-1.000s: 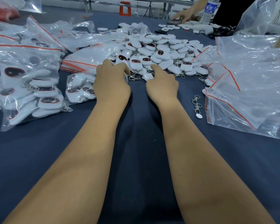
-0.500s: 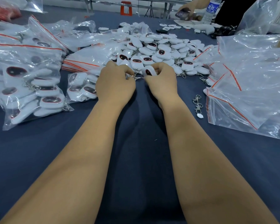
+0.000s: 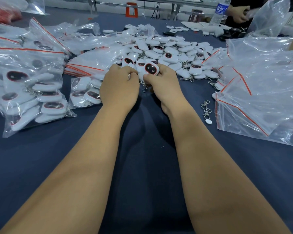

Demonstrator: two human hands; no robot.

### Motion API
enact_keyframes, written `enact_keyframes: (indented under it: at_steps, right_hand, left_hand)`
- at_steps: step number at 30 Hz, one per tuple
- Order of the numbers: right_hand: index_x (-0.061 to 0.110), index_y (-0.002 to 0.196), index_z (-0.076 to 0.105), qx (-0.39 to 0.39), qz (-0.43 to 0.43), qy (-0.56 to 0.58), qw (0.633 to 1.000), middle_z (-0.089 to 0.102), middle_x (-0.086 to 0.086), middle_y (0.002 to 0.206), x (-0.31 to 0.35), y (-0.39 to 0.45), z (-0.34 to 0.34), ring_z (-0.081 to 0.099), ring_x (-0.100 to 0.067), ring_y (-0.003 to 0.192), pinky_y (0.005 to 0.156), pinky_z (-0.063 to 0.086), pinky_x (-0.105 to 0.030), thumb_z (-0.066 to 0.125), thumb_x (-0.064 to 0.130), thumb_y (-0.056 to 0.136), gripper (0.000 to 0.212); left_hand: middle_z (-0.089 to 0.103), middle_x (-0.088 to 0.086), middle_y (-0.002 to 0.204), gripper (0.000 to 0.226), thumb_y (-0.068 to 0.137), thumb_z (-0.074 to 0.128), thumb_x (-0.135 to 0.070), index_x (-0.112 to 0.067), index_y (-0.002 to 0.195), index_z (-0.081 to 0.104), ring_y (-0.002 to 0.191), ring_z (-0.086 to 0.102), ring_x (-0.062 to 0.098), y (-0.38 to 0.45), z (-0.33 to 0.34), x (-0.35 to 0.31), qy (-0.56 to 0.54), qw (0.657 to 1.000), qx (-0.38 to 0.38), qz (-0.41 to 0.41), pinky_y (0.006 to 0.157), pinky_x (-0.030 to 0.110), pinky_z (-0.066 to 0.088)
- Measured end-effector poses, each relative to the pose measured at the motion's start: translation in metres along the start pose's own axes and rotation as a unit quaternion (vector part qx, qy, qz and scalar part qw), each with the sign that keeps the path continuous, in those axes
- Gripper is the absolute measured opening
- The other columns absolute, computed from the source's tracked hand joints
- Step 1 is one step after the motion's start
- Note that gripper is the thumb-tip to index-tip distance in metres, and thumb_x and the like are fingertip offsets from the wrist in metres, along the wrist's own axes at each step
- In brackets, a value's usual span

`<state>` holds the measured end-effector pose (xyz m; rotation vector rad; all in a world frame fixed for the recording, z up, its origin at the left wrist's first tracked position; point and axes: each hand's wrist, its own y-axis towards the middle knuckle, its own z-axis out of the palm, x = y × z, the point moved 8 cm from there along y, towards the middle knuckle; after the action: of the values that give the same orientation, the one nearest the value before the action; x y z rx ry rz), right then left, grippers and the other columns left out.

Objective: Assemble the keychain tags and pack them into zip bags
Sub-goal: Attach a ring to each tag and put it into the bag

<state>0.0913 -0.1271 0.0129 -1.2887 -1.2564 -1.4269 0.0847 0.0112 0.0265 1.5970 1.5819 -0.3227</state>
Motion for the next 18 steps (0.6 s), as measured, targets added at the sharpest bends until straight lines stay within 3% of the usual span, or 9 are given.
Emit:
enact_keyframes:
  at_steps: [3, 5, 11, 18]
  right_hand:
    - [0.024, 0.093, 0.053, 0.008, 0.005, -0.004, 1.0, 0.062, 0.0, 0.082, -0.002, -0.001, 0.002, 0.056, -0.006, 0.062, 0.056, 0.047, -0.017, 0.059, -0.005, 0.085, 0.03]
    - [0.024, 0.096, 0.053, 0.022, 0.002, -0.008, 1.0, 0.062, 0.0, 0.083, -0.001, -0.001, 0.004, 0.055, -0.003, 0.06, 0.055, 0.047, -0.015, 0.057, -0.007, 0.085, 0.033]
    - [0.012, 0.112, 0.057, 0.056, 0.007, 0.004, 0.998, 0.068, -0.002, 0.079, -0.001, -0.001, 0.01, 0.063, -0.001, 0.059, 0.059, 0.05, -0.016, 0.059, -0.013, 0.083, 0.038]
    - [0.018, 0.103, 0.062, 0.068, 0.001, 0.018, 0.998, 0.07, -0.006, 0.082, -0.001, -0.001, 0.011, 0.065, -0.008, 0.065, 0.063, 0.055, -0.022, 0.06, -0.009, 0.083, 0.033]
  left_hand:
    - [0.051, 0.002, 0.116, 0.034, 0.097, 0.038, -0.026, -0.029, 0.114, 0.067, 0.111, 0.051, 0.023, 0.0, -0.001, 0.0, -0.008, 1.0, -0.003, -0.002, 0.079, 0.03, 0.03]
    - [0.049, 0.0, 0.111, 0.033, 0.097, 0.038, -0.026, -0.029, 0.114, 0.067, 0.11, 0.05, 0.023, 0.0, 0.0, 0.0, -0.006, 1.0, 0.0, 0.0, 0.078, 0.03, 0.03]
    - [0.044, -0.005, 0.103, 0.033, 0.097, 0.038, -0.029, -0.026, 0.114, 0.067, 0.105, 0.05, 0.021, 0.001, 0.003, 0.001, 0.002, 1.0, 0.006, 0.001, 0.076, 0.03, 0.03]
    - [0.044, -0.008, 0.102, 0.029, 0.096, 0.043, -0.035, -0.027, 0.113, 0.065, 0.096, 0.042, 0.013, 0.002, 0.005, 0.002, 0.005, 1.0, 0.011, 0.004, 0.076, 0.031, 0.029]
